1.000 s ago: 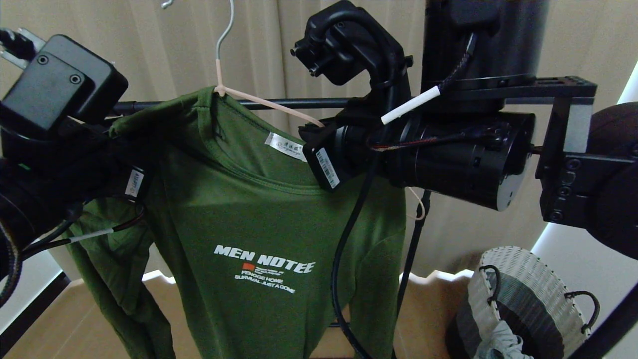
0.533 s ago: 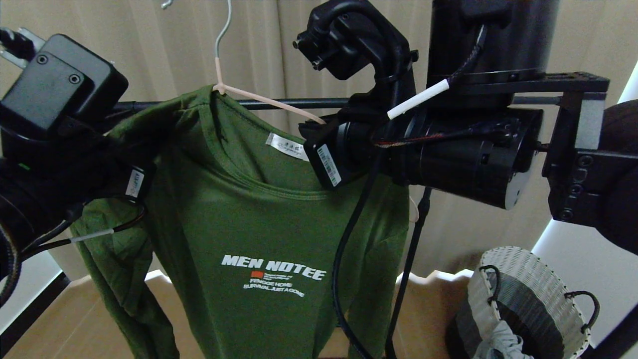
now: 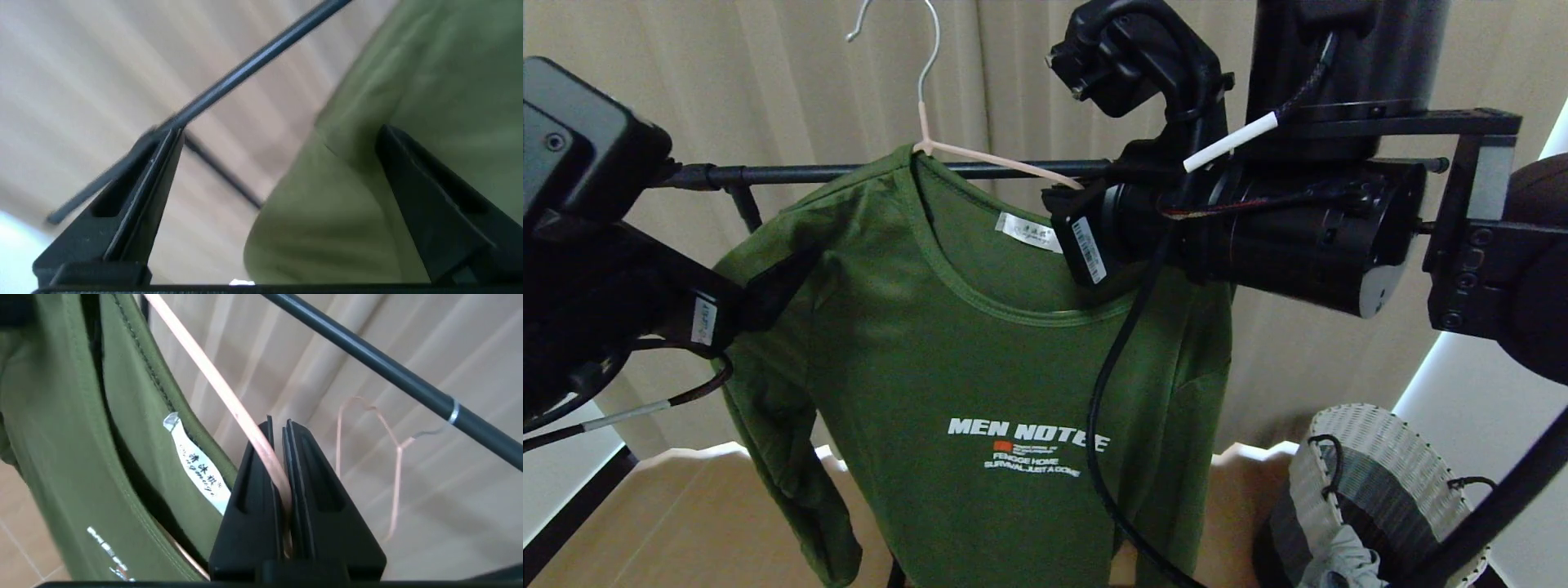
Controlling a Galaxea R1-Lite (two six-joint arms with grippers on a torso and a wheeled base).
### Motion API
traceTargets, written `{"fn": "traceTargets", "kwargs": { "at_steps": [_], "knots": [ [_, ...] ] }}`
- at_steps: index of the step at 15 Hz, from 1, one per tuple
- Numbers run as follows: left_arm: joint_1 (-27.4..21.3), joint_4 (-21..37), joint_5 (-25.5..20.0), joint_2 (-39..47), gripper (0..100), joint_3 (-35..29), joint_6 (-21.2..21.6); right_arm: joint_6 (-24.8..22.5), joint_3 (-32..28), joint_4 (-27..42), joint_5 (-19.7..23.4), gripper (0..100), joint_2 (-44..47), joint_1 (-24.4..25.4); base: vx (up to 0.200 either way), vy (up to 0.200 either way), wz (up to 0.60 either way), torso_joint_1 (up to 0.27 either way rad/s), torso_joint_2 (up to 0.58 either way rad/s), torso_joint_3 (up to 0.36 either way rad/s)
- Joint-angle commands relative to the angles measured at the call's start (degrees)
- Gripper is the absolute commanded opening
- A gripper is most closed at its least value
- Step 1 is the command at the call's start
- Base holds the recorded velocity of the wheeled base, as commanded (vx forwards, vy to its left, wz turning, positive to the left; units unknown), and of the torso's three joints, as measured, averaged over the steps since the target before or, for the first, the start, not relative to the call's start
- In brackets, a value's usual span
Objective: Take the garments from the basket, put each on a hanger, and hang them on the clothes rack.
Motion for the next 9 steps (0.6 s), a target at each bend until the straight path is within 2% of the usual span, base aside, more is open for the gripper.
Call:
{"fn": "traceTargets", "kwargs": {
  "at_steps": [1,5,7,9],
  "knots": [
    [0.2,0.2,-2.3,-3.2,100,1.1,0.0,0.0,-0.2,-0.7,0.0,0,0.1,-0.7,0.0,0.0,0.0,0.0,0.0,0.0],
    [1.0,0.2,-2.4,-5.1,100,3.3,-0.9,-0.2,-0.9,-1.7,-0.2,0,-0.2,-2.0,0.0,0.0,0.0,0.0,0.0,0.0],
    [3.1,0.2,-2.6,-5.7,100,6.3,-5.1,-0.1,-0.2,-1.7,-0.1,0,-1.7,-2.9,0.0,0.0,0.0,0.0,0.0,0.0],
    [4.0,0.0,-3.2,-6.9,100,12.2,-10.9,-0.1,0.6,-1.8,-0.1,0,-4.1,-3.0,0.0,0.0,0.0,0.0,0.0,0.0]
  ]
}}
